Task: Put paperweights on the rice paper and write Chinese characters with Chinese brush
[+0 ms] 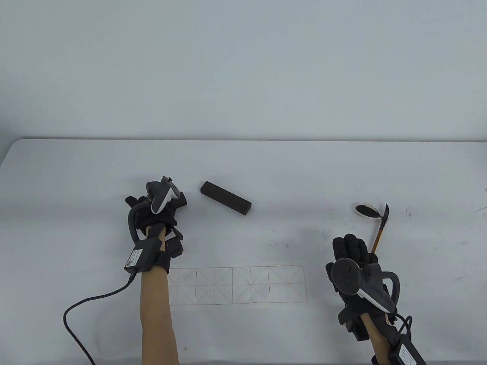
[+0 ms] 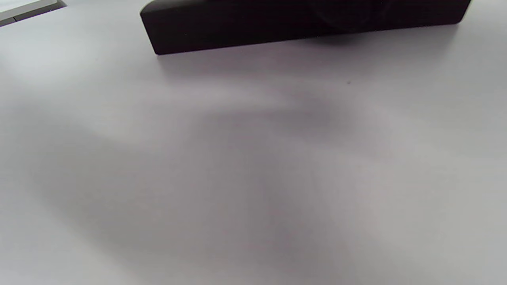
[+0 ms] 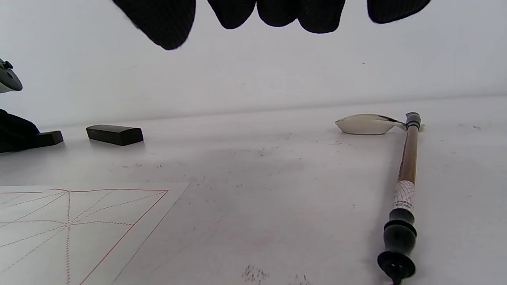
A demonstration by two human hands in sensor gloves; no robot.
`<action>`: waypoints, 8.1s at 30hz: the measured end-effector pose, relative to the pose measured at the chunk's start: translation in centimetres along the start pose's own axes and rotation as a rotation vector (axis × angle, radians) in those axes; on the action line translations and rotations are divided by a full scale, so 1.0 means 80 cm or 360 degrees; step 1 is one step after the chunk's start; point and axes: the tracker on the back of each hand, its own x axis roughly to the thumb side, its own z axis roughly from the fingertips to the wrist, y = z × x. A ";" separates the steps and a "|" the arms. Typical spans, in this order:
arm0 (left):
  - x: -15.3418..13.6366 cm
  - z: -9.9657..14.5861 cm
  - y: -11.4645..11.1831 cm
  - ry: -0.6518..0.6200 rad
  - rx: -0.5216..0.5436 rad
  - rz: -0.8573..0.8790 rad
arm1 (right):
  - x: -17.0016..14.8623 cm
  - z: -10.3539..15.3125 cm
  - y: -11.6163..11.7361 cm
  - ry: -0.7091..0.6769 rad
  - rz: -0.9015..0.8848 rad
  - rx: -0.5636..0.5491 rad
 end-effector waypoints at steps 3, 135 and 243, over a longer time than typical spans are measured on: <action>0.002 0.000 0.001 0.0007 0.0026 -0.0035 | 0.000 0.000 0.000 -0.0003 0.0002 0.0004; -0.054 0.157 -0.016 -0.0292 0.0482 -0.0393 | 0.018 0.013 -0.013 -0.0112 -0.0042 0.0012; -0.006 0.401 -0.049 -0.1662 0.1109 -0.0522 | 0.187 0.061 -0.030 -0.0700 0.0423 -0.0493</action>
